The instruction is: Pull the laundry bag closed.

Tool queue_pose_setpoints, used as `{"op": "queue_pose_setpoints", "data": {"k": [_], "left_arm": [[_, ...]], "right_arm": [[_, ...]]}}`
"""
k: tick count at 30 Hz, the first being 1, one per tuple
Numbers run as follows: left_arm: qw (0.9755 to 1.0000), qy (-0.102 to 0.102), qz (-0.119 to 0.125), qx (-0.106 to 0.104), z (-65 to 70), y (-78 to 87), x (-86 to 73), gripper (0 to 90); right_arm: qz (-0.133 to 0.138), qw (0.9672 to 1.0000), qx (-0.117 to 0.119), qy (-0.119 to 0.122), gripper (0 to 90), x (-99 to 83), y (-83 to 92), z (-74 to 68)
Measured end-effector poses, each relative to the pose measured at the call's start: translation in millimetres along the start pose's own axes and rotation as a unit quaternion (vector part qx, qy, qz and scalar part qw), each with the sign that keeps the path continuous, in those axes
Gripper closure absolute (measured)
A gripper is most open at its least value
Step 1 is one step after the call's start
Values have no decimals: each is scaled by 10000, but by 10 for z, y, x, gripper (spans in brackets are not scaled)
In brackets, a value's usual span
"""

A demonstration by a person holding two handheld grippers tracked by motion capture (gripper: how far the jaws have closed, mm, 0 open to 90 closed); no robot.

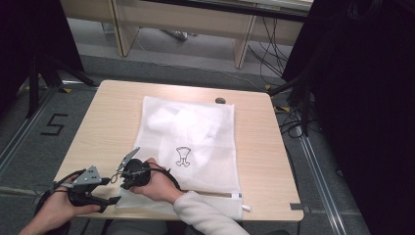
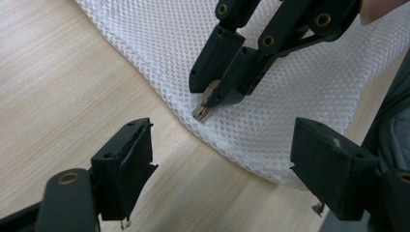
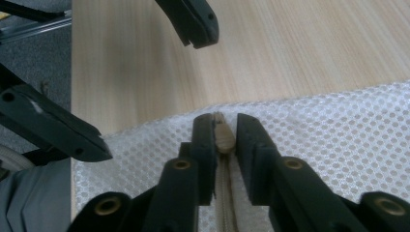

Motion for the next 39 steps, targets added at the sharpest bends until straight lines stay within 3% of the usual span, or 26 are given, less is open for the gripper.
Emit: {"op": "queue_pose_setpoints", "data": {"k": [3, 5, 9, 10, 13, 14, 16, 17, 18, 20, 22, 27, 31, 39], "left_arm": [[10000, 22, 69, 7, 0, -15, 7, 232], [9999, -70, 84, 30, -18, -10, 22, 240], [9999, 103, 52, -24, 12, -53, 24, 262], [10000, -30, 11, -60, 8, -54, 34, 272], [9999, 70, 6, -91, 14, -88, 58, 361], [9993, 329, 86, -151, 41, -105, 72, 361], [9974, 658, 38, -297, 28, -131, 73, 438], [9974, 658, 38, -297, 28, -131, 73, 467], [9948, 928, -13, -415, 15, -149, 62, 497], [9921, 1143, -40, -508, 14, -165, 61, 551], [9910, 1216, -64, -557, 14, -172, 60, 604], [9897, 1277, -69, -639, 28, -187, 88, 758], [9902, 1236, -62, -648, 28, -173, 102, 838], [9891, 1337, 18, -613, 46, -136, 137, 860]], "right_arm": [[-17, 10000, 0, 40, 817, 18, 40, -14], [5, 10000, 1, -16, 818, 35, 81, -39], [43, 10000, -35, 61, 818, 65, 164, -37], [59, 9999, -40, 110, 818, 74, 190, -35], [69, 9998, -90, 155, 818, 88, 267, -47], [69, 9998, -90, 155, 818, 88, 267, -47], [62, 9998, -148, 136, 818, 86, 295, -41], [89, 9997, -124, 172, 818, 93, 301, -42], [96, 9999, -78, 107, 818, 96, 309, -61], [109, 9998, -107, 88, 818, 104, 313, -73], [95, 9998, -104, 107, 818, 108, 320, -79], [96, 9998, -90, 142, 818, 101, 337, -80], [43, 9999, -92, 136, 819, 68, 367, -65], [-147, 9997, -154, 117, 821, -19, 351, -78]]}}
Point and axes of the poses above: each handheld gripper's, and its own axes: y roughly backward along the jaws, x roughly out of its top, z roughly to its right, the point moved 8 cm from there along -y, roughly forward along the jaws, and after that the axes turned 5 degrees about y, right-handed, at the moved point
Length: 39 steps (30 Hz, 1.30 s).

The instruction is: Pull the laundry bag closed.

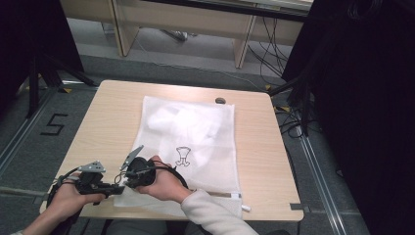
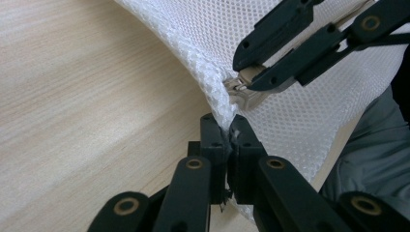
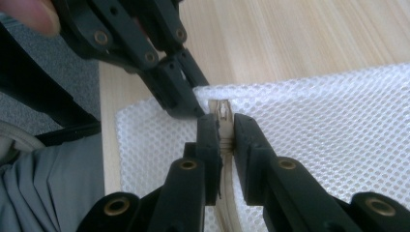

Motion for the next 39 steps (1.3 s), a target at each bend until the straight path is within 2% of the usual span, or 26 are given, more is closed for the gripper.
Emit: {"op": "queue_pose_setpoints", "data": {"k": [3, 4, 5, 7, 9, 11, 12, 13, 14, 15, 16, 26, 30, 34, 35, 36, 37, 38, 39], "left_arm": [[10000, 27, 27, -16, 8, 7, 5, 861], [10000, 7, 12, -41, 4, 16, 6, 862], [10000, 46, 54, -32, 7, 16, 12, 862], [10000, -8, 30, -44, 4, 18, 11, 862], [10000, -44, 40, -27, 17, 11, 16, 861], [10000, -58, 51, -18, 18, 8, 17, 861], [10000, -79, 37, -8, 17, 9, 16, 861], [10000, -74, 38, -22, 17, 9, 16, 861], [10000, -57, 35, -11, 15, 13, 14, 861], [10000, -38, 47, 40, 11, 15, 14, 861], [10000, 14, 74, -6, 13, 13, 14, 861], [9999, -46, 76, 46, 14, 4, 16, 858], [9997, -3, 228, 49, 20, -18, 29, 858], [9999, -54, 105, 92, 15, -2, 17, 858], [9999, -67, 94, 42, 16, -2, 17, 858], [9999, -65, 99, 39, 14, -2, 17, 858], [9997, -50, 220, 51, 15, -16, 26, 857], [9997, -50, 220, 51, 15, -16, 26, 857], [9999, -85, 118, 92, 9, -2, 18, 857]], "right_arm": [[-6, 10000, 4, -26, 822, -31, 7, -7], [-9, 10000, 55, 37, 823, -47, 12, -7], [-32, 10000, -8, 8, 823, -74, 9, 3], [-32, 10000, 46, 22, 823, -117, 11, 1], [-36, 9999, 72, -73, 823, -158, 26, -7], [-41, 10000, 24, -58, 823, -164, 29, 3], [-123, 9998, -31, -132, 823, -180, 40, -2], [-98, 9999, -51, -84, 823, -179, 36, 3], [-44, 9998, 18, -187, 823, -170, 34, -28], [-44, 9998, 18, -187, 823, -170, 34, -28], [-27, 10000, -28, -79, 822, -184, 34, -18], [14, 9999, -27, -123, 822, -311, 54, -13], [101, 9998, -23, -161, 822, -316, 60, -10], [70, 9999, -37, -112, 822, -318, 54, -16], [70, 9999, -37, -112, 822, -318, 54, -16], [37, 9997, -35, -222, 822, -330, 62, -29], [22, 9998, -11, -196, 822, -345, 72, -27], [22, 9998, -11, -196, 822, -345, 72, -27], [33, 9998, -11, -178, 822, -350, 71, -24]]}}
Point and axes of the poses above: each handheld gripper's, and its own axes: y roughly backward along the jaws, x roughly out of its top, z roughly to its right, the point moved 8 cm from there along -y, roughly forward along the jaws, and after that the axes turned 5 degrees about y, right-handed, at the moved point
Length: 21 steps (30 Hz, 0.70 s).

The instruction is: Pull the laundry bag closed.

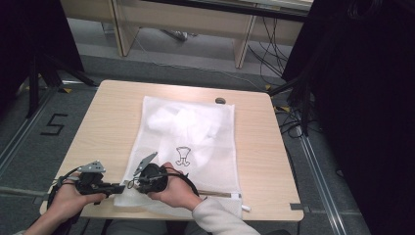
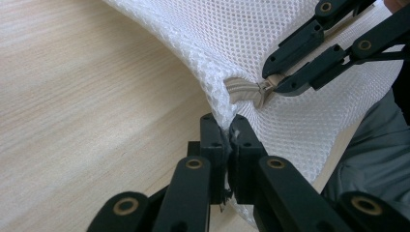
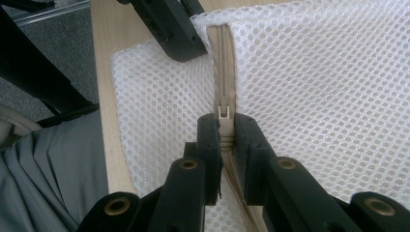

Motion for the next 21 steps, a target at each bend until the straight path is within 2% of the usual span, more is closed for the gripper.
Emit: {"op": "queue_pose_setpoints", "data": {"k": [1, 4, 8, 10, 15, 19, 21], "left_arm": [[10000, 1, -5, -62, 9, -4, 1, 857], [10000, -20, 2, 0, 0, -2, 0, 857], [10000, -15, 1, -42, 4, -7, 0, 856], [10000, -9, 28, 21, -3, -7, -1, 856], [10000, -20, 10, -42, 5, -8, 2, 856], [10000, -14, 42, 45, -11, -10, 1, 856], [10000, -50, -32, 4, -6, -6, -5, 856]], "right_arm": [[0, 10000, -2, -8, 822, -6, -3, -1], [-38, 10000, -18, -12, 822, -23, 9, 0], [-61, 10000, -5, -60, 822, -43, 16, -3], [-69, 10000, -24, -46, 822, -46, 16, 0], [-75, 10000, -12, -35, 822, -48, 28, -9], [-111, 9999, -17, -98, 822, -85, 38, -4], [-118, 9999, -23, -76, 822, -93, 37, -4]]}}
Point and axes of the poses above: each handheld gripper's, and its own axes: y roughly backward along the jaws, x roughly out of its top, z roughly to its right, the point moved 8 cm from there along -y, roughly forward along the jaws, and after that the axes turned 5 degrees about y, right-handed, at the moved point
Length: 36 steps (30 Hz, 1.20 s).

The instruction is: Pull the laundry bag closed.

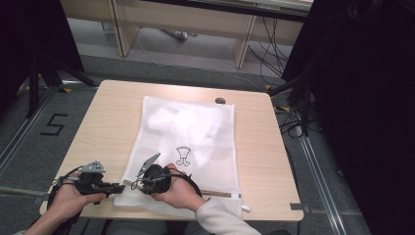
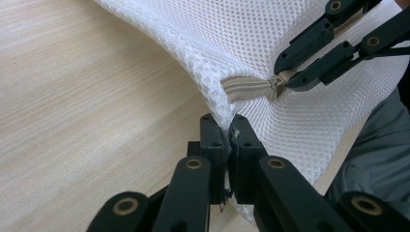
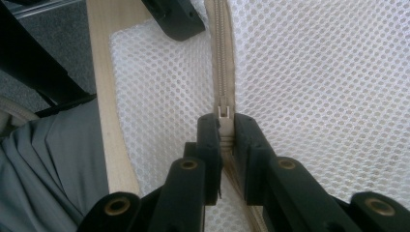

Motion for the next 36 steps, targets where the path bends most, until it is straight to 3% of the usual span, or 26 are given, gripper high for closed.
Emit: {"op": "queue_pose_setpoints", "data": {"k": [5, 22, 27, 29, 32, 34, 36], "left_arm": [[10000, 33, 21, -21, 6, -3, 2, 856], [10000, 38, 24, -7, 4, -3, 3, 856], [10000, 12, -2, -2, 0, -1, -1, 857], [10000, 29, 91, 14, 2, -10, 7, 856], [10000, 10, 2, 26, -3, 0, -1, 857], [9999, 21, 111, 46, -2, -15, 7, 856], [10000, -3, -12, 15, -4, -2, -3, 856]], "right_arm": [[15, 10000, -12, 56, 822, 5, -1, 6], [-50, 9999, 23, -118, 822, -51, 21, -4], [-79, 10000, 17, -55, 822, -65, 33, 7], [-106, 9999, 2, -49, 822, -71, 45, 6], [-103, 9999, -17, -53, 822, -75, 46, 11], [-136, 9999, -15, -70, 822, -87, 48, 9], [-125, 9999, 5, -43, 822, -98, 50, 17]]}}
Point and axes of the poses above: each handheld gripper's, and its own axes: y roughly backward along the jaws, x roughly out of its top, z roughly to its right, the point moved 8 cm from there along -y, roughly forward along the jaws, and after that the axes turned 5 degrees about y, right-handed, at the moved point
